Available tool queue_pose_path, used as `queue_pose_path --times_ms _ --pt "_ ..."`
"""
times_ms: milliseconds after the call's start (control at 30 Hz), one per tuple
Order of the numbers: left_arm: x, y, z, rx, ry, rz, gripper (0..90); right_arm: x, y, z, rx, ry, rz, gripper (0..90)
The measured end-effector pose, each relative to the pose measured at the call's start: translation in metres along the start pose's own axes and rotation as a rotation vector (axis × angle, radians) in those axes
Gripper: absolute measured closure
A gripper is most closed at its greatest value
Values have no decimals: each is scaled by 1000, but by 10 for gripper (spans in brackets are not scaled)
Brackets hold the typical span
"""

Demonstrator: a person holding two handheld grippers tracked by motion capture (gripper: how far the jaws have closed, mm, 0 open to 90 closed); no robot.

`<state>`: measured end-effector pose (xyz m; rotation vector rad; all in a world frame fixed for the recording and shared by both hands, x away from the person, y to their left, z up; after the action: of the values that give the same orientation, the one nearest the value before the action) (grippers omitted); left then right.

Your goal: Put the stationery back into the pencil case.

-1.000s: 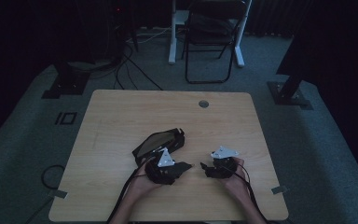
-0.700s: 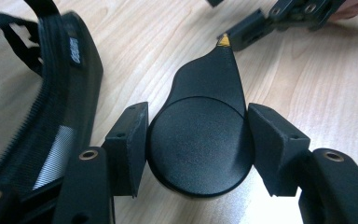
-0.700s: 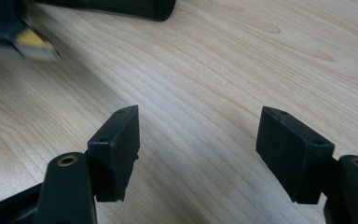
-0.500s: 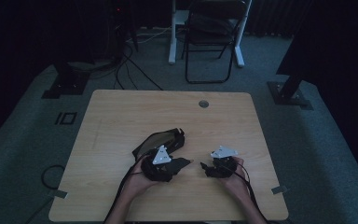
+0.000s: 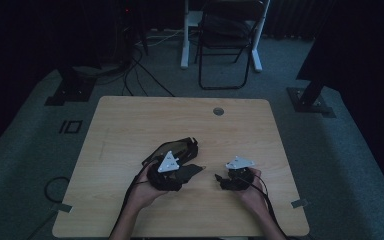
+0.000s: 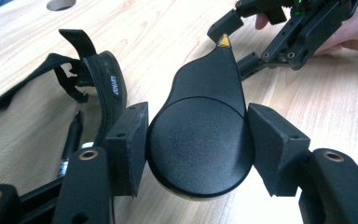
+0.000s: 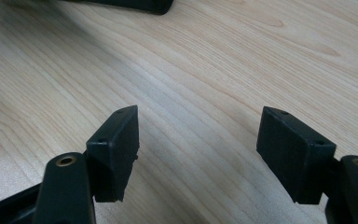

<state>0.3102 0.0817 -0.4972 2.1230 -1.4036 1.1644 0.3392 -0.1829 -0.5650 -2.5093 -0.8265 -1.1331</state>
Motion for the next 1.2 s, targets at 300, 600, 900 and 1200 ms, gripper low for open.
queue_pose_path --times_ms 300,600,900,1200 --pt "2 -3 -5 6 9 -6 418 -1 0 1 -3 -7 -5 289" --pt "5 -5 -12 3 16 -4 418 1 2 -1 20 -5 -1 279" --pt "6 -11 -20 12 21 -14 418 -2 5 -4 12 -15 -30 269" --pt "10 -17 -25 26 24 -14 418 -9 12 -7 -7 -16 -15 260"
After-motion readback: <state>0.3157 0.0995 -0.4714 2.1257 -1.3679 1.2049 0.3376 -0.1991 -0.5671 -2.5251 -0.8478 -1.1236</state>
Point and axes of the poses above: each handheld gripper's, and its own axes: z roughly forward along the jaws, x roughly out of its top, y roughly to its right, the point moved 2 cm from there along z, roughly forward along the jaws, and after that the axes turned 7 degrees about z, right-handed, at the moved point
